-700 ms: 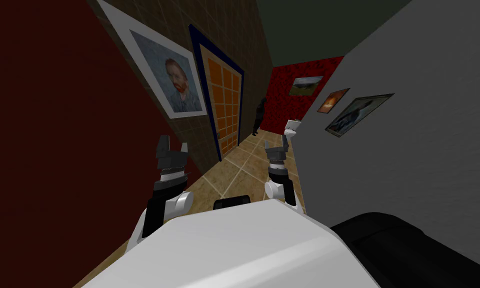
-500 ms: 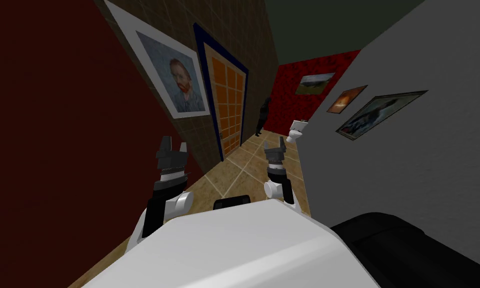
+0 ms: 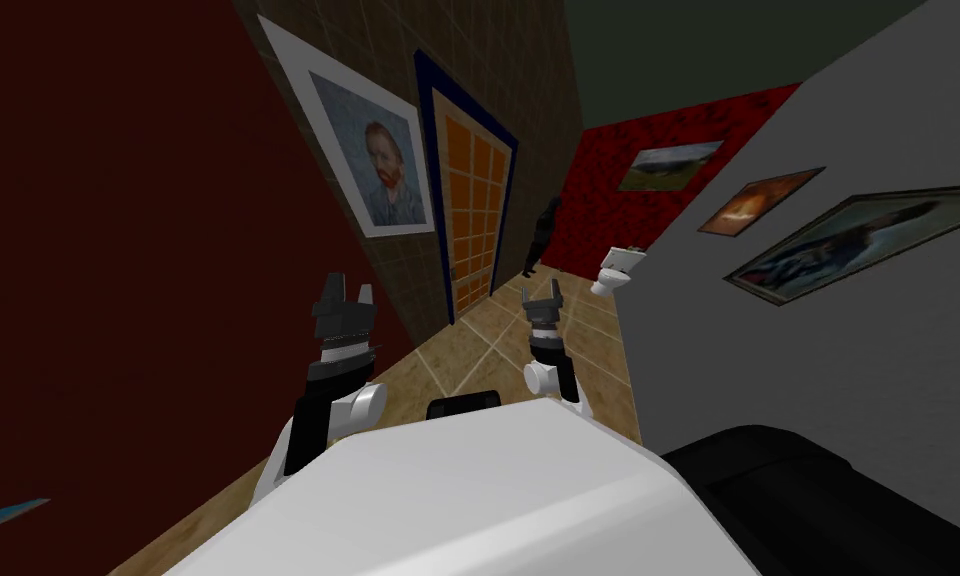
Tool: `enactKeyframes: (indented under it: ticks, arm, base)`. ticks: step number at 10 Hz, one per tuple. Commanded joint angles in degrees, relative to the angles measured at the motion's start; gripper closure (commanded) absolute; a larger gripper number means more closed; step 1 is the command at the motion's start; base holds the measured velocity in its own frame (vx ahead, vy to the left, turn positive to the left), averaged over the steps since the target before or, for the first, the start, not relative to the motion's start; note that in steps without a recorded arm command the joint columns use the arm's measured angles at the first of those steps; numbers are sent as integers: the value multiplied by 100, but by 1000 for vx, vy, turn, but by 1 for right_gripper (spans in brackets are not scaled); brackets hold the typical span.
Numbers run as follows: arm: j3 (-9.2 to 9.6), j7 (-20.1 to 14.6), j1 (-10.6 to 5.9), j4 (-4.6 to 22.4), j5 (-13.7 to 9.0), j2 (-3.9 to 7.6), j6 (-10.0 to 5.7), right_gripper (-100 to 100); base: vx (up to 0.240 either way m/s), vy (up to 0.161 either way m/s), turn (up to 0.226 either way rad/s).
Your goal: Pull the door open
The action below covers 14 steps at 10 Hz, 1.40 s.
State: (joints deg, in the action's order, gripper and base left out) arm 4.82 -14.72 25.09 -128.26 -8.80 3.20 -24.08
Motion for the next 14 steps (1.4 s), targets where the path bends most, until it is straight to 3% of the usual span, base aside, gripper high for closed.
enactKeyframes:
  ticks: [1, 4, 14]
  arm:
    - [4, -147, -24, 197, -117, 53, -105, -100]
    - [31, -333, -87, 479, -281, 102, -214, -100]
    - [162, -1225, -389, 1825, -1065, 297, -731, -100]
  base:
    - [116, -50, 193]
    - [95, -36, 156]
    - [103, -58, 220]
